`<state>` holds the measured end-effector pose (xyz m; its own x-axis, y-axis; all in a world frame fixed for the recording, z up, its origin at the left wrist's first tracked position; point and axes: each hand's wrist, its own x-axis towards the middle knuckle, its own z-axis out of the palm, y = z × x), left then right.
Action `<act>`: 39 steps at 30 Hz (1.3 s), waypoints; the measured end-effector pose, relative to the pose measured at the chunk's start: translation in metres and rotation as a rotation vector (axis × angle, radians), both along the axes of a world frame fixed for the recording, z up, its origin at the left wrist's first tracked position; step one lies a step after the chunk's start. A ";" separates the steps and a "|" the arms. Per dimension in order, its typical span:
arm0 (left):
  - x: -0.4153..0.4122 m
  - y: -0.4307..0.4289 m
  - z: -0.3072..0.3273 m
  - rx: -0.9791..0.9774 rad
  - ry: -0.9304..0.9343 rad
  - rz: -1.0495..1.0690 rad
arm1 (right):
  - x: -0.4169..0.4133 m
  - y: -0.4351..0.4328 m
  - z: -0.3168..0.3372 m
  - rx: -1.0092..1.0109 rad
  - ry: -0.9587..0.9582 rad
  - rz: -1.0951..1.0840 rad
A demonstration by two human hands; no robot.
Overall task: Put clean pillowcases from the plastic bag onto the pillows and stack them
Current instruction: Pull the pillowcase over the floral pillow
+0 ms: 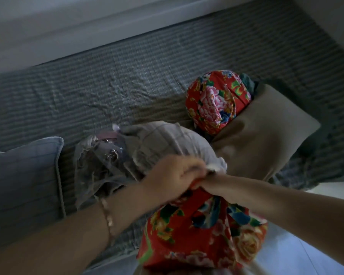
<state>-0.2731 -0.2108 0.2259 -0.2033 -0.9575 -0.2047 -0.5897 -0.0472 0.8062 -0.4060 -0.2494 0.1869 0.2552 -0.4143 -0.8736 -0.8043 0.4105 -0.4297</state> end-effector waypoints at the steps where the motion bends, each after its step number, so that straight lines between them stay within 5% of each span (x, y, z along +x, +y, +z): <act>1: -0.005 0.015 0.001 0.100 0.109 0.017 | 0.001 0.002 -0.003 -0.029 0.014 0.017; 3: 0.004 0.029 -0.014 0.270 0.181 0.167 | 0.002 0.006 -0.005 -0.083 0.116 0.073; 5: 0.029 0.033 -0.036 0.297 -0.044 0.208 | -0.001 0.011 -0.007 -0.147 0.076 0.079; 9: 0.042 0.055 -0.053 0.329 -0.290 -0.033 | -0.007 0.030 0.003 -0.352 0.117 -0.020; 11: 0.039 0.064 -0.051 0.249 -0.336 -0.189 | -0.006 0.040 0.007 -0.453 0.149 0.100; 14: 0.046 0.037 -0.044 0.143 -0.269 -0.099 | -0.002 0.047 0.012 -0.547 0.098 0.280; 19: 0.044 -0.014 -0.037 0.468 -0.102 0.203 | 0.000 0.052 0.017 -0.539 0.078 0.393; 25: -0.007 -0.053 -0.042 0.296 -0.577 -0.221 | 0.005 0.049 0.017 -0.560 0.052 0.541; 30: -0.034 -0.069 -0.043 0.452 -0.598 -0.344 | 0.002 0.049 0.017 -0.604 0.070 0.674; 39: -0.030 -0.092 -0.033 0.196 -0.891 -0.542 | -0.003 0.047 0.010 -0.592 0.041 0.600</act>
